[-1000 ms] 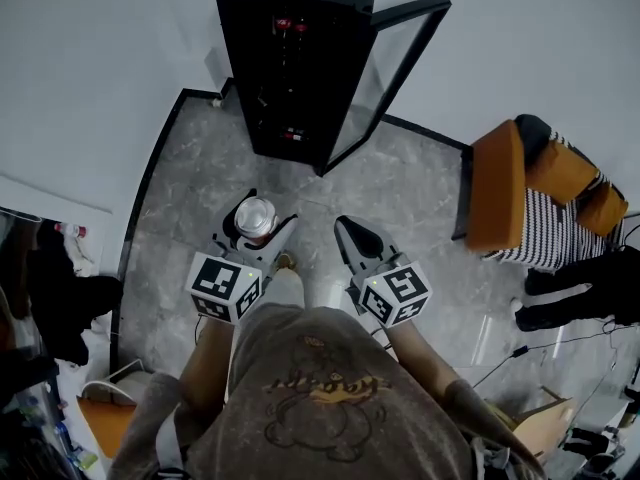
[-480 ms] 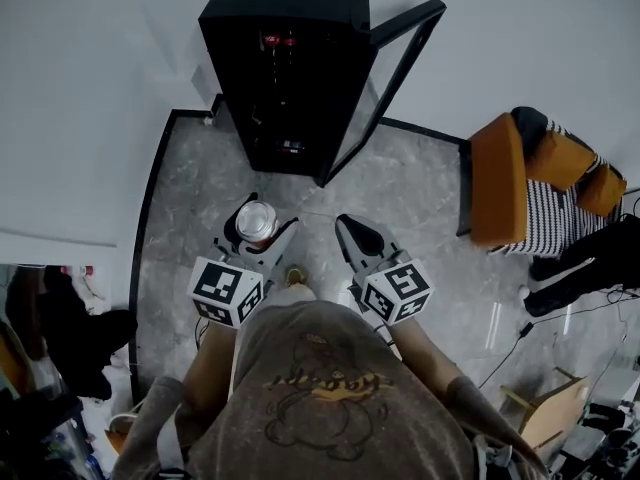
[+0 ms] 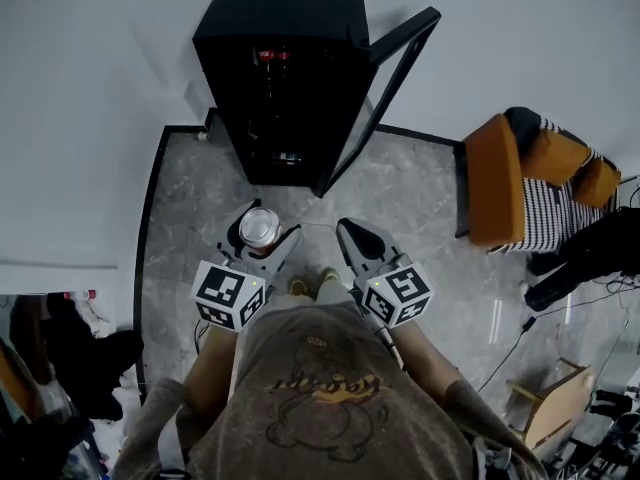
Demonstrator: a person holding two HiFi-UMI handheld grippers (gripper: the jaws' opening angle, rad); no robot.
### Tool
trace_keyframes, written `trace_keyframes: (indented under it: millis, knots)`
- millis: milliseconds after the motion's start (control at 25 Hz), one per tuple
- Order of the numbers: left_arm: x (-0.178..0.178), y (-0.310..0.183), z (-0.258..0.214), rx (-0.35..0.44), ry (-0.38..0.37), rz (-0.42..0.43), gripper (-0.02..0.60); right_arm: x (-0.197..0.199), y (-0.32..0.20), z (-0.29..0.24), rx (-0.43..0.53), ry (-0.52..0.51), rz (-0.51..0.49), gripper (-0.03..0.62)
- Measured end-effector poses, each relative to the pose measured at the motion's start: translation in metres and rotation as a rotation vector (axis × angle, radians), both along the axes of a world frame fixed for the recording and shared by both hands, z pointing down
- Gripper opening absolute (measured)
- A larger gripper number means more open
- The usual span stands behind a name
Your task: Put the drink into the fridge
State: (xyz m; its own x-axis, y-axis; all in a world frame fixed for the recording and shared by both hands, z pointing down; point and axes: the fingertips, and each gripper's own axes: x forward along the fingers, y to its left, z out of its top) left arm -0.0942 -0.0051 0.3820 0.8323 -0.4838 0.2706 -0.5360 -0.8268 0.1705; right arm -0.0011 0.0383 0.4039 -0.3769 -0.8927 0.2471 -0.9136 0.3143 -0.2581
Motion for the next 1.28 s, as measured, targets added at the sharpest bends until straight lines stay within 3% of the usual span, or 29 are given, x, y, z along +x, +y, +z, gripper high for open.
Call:
trace_keyframes:
  millis: [360,1280]
  knots:
    - [0.017,-0.026,-0.003,0.005,0.004,0.016,0.333,0.017,-0.025,-0.004,0.005,0.004,0.016,0.021]
    - [0.094,-0.11,-0.002,0.028,-0.005,-0.08,0.333,0.074,-0.119,-0.008,0.034,-0.008,-0.142,0.021]
